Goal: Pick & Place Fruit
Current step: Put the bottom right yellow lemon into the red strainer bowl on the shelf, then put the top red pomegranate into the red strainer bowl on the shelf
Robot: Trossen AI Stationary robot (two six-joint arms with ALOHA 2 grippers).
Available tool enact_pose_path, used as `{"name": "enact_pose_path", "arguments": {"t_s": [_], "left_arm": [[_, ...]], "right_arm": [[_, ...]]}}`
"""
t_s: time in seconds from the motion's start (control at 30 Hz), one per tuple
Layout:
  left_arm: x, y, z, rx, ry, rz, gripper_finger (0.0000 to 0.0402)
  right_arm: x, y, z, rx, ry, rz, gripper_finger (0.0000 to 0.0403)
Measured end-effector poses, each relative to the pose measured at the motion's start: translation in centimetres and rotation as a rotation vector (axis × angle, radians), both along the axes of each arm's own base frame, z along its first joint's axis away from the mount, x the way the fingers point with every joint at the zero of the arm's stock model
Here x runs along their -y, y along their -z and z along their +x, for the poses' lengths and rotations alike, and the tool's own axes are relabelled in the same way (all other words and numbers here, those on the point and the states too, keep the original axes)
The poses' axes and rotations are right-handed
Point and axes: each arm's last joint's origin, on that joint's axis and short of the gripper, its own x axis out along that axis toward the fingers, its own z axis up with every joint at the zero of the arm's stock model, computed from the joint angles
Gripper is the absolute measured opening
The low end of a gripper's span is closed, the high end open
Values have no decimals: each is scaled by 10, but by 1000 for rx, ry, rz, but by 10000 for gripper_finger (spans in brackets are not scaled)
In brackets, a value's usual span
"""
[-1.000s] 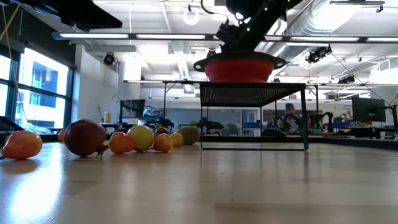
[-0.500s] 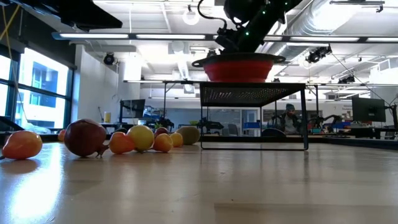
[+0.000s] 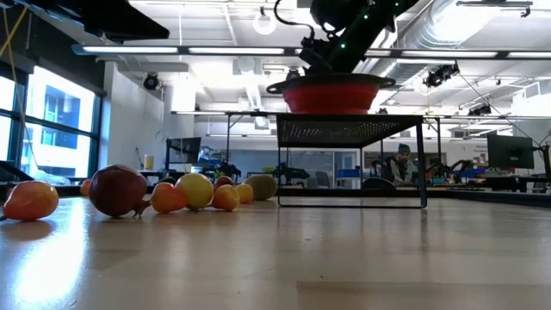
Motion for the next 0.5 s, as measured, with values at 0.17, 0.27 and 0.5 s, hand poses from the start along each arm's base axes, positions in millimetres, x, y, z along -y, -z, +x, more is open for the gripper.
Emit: {"name": "enact_pose_path", "arguments": {"t_s": [0.17, 0.27, 0.5], "left_arm": [[0, 0, 0, 0, 0, 0, 17], [0, 0, 0, 0, 0, 0, 17], [0, 0, 0, -1, 0, 0, 17]], "right_arm": [[-3, -18, -10, 45, -15, -40, 258], [-7, -35, -19, 94, -14, -59, 255], [-23, -79, -48, 248, -33, -113, 254]]}}
